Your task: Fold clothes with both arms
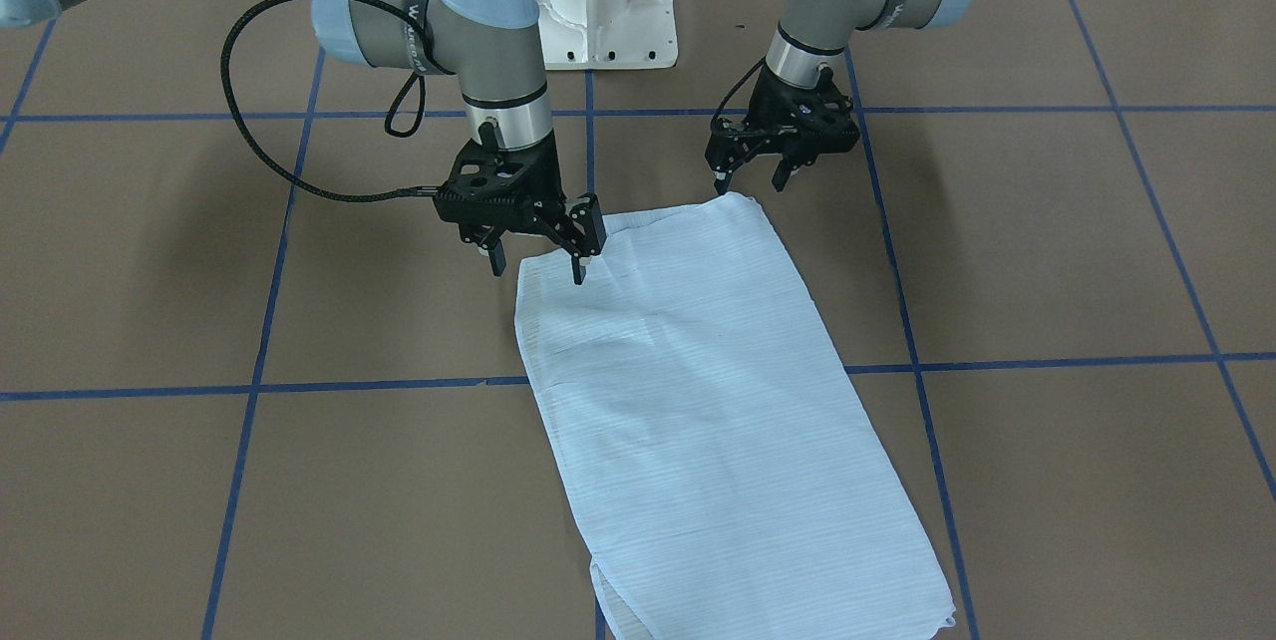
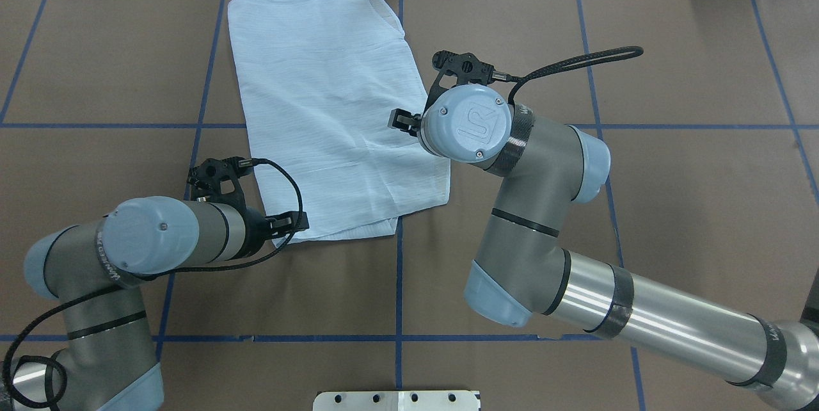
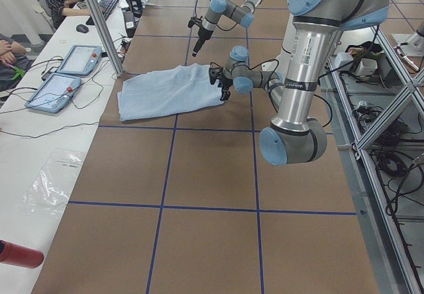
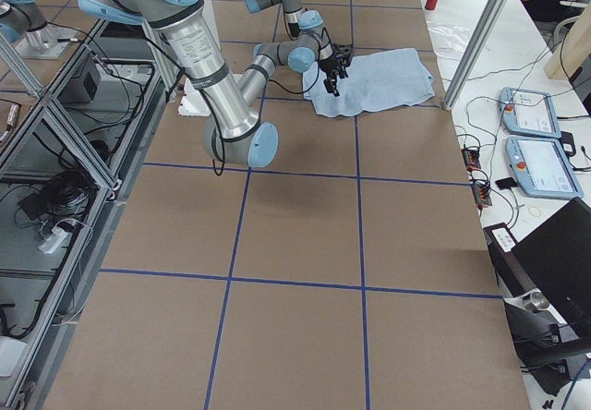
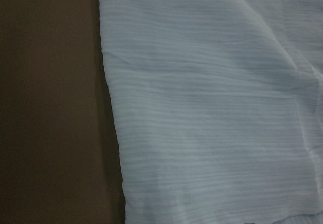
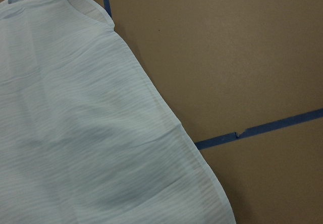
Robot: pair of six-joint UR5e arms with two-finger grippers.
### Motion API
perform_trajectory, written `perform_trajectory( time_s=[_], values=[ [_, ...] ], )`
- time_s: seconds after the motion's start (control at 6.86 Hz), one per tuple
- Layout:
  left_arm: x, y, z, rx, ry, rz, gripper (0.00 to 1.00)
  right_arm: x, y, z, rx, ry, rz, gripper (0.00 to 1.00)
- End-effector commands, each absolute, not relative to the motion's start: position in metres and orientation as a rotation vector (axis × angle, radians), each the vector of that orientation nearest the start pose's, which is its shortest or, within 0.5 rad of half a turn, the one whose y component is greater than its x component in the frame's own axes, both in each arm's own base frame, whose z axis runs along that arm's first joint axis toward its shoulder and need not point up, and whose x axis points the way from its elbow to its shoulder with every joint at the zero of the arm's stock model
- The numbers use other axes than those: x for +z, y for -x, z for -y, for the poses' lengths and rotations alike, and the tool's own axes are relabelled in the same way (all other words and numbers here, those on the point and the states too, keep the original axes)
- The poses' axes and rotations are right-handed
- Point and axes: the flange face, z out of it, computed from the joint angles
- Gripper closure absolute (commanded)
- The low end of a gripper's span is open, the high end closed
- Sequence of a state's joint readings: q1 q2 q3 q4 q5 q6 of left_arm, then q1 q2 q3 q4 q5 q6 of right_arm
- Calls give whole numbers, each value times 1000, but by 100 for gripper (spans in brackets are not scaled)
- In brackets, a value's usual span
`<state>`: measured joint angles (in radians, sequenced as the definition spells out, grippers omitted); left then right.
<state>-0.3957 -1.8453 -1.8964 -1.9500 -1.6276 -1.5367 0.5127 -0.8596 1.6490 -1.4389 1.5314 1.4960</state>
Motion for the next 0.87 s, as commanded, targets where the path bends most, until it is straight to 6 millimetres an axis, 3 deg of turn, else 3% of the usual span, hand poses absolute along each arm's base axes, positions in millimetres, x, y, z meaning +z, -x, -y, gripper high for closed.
perform_trajectory(
  time_s=[0.0, 0.44, 0.58, 0.73],
  values=[
    [336, -503, 340, -305, -142, -935, 12, 188, 536, 459, 425, -306, 877, 0],
    [344, -505, 346, -304, -146, -915, 20, 190, 537, 460, 425, -305, 874, 0],
    [340, -506, 346, -306, -148, -921, 35, 190, 536, 459, 423, -306, 874, 0],
    [339, -505, 348, -308, -150, -923, 75, 194, 537, 458, 422, -304, 869, 0]
  ],
)
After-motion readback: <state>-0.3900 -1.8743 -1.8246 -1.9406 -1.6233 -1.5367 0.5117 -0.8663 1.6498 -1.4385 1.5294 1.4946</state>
